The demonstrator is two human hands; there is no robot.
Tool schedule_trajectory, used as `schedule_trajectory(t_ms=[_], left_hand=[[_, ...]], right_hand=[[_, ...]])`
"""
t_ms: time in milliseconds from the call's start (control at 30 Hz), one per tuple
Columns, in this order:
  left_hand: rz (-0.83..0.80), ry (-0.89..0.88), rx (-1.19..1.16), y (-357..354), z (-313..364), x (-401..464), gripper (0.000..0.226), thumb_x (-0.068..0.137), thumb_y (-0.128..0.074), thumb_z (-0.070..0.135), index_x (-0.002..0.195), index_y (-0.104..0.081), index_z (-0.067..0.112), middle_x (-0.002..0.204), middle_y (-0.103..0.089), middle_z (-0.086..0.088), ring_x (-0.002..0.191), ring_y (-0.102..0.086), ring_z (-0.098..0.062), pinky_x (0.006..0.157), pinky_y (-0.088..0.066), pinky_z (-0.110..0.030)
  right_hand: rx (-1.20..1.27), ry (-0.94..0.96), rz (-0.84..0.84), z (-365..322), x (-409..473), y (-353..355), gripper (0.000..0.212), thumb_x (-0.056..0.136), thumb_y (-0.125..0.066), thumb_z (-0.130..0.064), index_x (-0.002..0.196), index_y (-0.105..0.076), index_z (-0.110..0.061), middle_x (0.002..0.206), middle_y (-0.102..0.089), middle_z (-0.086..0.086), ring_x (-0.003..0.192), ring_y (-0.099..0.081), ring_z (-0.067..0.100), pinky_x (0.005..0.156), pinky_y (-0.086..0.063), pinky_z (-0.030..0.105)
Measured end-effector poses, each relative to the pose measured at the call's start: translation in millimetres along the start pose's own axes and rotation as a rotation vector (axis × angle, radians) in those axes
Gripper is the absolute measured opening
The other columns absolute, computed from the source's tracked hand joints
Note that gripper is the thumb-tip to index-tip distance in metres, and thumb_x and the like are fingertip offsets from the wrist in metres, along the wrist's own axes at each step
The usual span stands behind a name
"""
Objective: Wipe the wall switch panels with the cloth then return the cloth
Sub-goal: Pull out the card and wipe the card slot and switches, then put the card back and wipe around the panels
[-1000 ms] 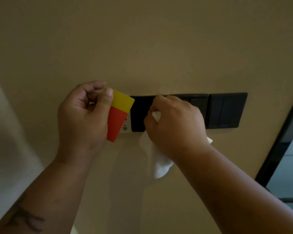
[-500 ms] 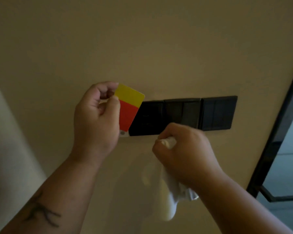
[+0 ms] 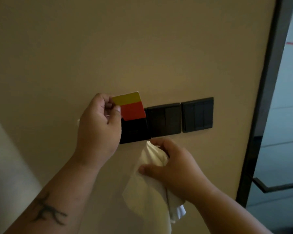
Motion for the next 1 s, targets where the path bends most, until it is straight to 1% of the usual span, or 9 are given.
schedule_trajectory(t_ms=[67, 167, 267, 333, 433, 600, 767, 900, 1000], left_hand=[[-0.016, -0.046, 0.073, 1, 0, -1, 0.010, 0.096, -0.059, 0.020, 0.105, -0.060, 0.024, 0.090, -0.069, 0.007, 0.081, -0.072, -0.009, 0.071, -0.058, -0.028], [-0.005, -0.093, 0.179, 7, 1, 2, 0.013, 0.095, -0.060, 0.016, 0.107, -0.060, 0.019, 0.086, -0.063, 0.012, 0.070, -0.061, 0.005, 0.061, -0.041, -0.003], [-0.028, -0.116, 0.244, 13, 0, 4, 0.028, 0.094, -0.062, 0.013, 0.121, -0.059, 0.020, 0.089, -0.058, 0.010, 0.071, -0.059, 0.005, 0.061, -0.040, -0.001], [-0.049, -0.180, 0.311, 14, 1, 2, 0.036, 0.093, -0.063, 0.011, 0.128, -0.060, 0.020, 0.089, -0.057, 0.010, 0.071, -0.060, -0.001, 0.066, -0.042, -0.005], [-0.054, -0.276, 0.415, 11, 1, 0, 0.039, 0.093, -0.063, 0.010, 0.131, -0.063, 0.019, 0.098, -0.068, -0.001, 0.086, -0.065, -0.023, 0.078, -0.050, -0.028], [-0.100, -0.304, 0.496, 3, -10, 4, 0.041, 0.092, -0.061, 0.018, 0.133, -0.062, 0.025, 0.108, -0.067, -0.003, 0.100, -0.063, -0.029, 0.082, -0.056, -0.045], [-0.106, -0.288, 0.495, 6, -17, -3, 0.043, 0.092, -0.064, 0.020, 0.135, -0.061, 0.023, 0.112, -0.060, -0.003, 0.103, -0.060, -0.027, 0.079, -0.055, -0.038], [-0.060, -0.352, 0.404, 16, -3, -16, 0.050, 0.089, -0.060, 0.016, 0.139, -0.055, 0.016, 0.124, -0.057, -0.001, 0.108, -0.057, -0.020, 0.092, -0.048, -0.029], [-0.289, -0.353, 0.274, 17, 6, -44, 0.049, 0.082, -0.056, 0.030, 0.130, -0.062, 0.021, 0.115, -0.061, 0.010, 0.101, -0.052, -0.005, 0.089, -0.040, -0.016]], right_hand=[[-0.033, 0.020, -0.038, 3, -2, 3, 0.053, 0.069, -0.085, -0.040, 0.109, -0.054, -0.054, 0.093, -0.062, -0.028, 0.081, -0.058, -0.012, 0.054, -0.040, 0.002], [-0.006, 0.080, -0.066, 8, -5, 6, 0.026, 0.078, -0.080, -0.027, 0.098, -0.069, -0.040, 0.084, -0.071, -0.020, 0.078, -0.064, -0.009, 0.057, -0.048, 0.005], [0.063, 0.127, -0.088, 9, -7, 10, 0.018, 0.084, -0.073, -0.015, 0.083, -0.075, -0.032, 0.085, -0.073, -0.021, 0.077, -0.067, -0.006, 0.061, -0.049, 0.008], [0.065, 0.147, -0.092, 8, -7, 12, 0.027, 0.084, -0.070, -0.009, 0.078, -0.076, -0.034, 0.090, -0.071, -0.027, 0.083, -0.066, -0.008, 0.065, -0.048, 0.006], [0.052, 0.200, -0.065, 8, -6, 11, 0.030, 0.080, -0.072, -0.005, 0.076, -0.075, -0.035, 0.099, -0.065, -0.027, 0.092, -0.062, -0.005, 0.071, -0.047, 0.007], [0.047, 0.291, 0.029, 5, -6, 10, 0.031, 0.079, -0.075, 0.000, 0.075, -0.074, -0.030, 0.099, -0.061, -0.021, 0.092, -0.060, 0.000, 0.072, -0.045, 0.006], [0.007, 0.409, 0.179, 2, -8, 8, 0.036, 0.075, -0.079, 0.000, 0.072, -0.072, -0.035, 0.099, -0.061, -0.020, 0.095, -0.060, -0.001, 0.072, -0.046, 0.005], [-0.041, 0.521, 0.310, 1, -9, 7, 0.031, 0.071, -0.079, -0.002, 0.076, -0.068, -0.031, 0.098, -0.061, -0.022, 0.096, -0.060, 0.001, 0.076, -0.048, 0.007], [-0.008, 0.590, 0.406, -1, -7, 10, 0.030, 0.069, -0.077, -0.001, 0.075, -0.060, -0.025, 0.096, -0.061, -0.013, 0.092, -0.060, 0.005, 0.073, -0.051, 0.012]])
Point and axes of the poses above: each hand's wrist, its own x-axis towards the middle knuckle, its own y-axis out of the back of the hand, z = x × y, the point moved 2 cm from there along x, towards the middle knuckle
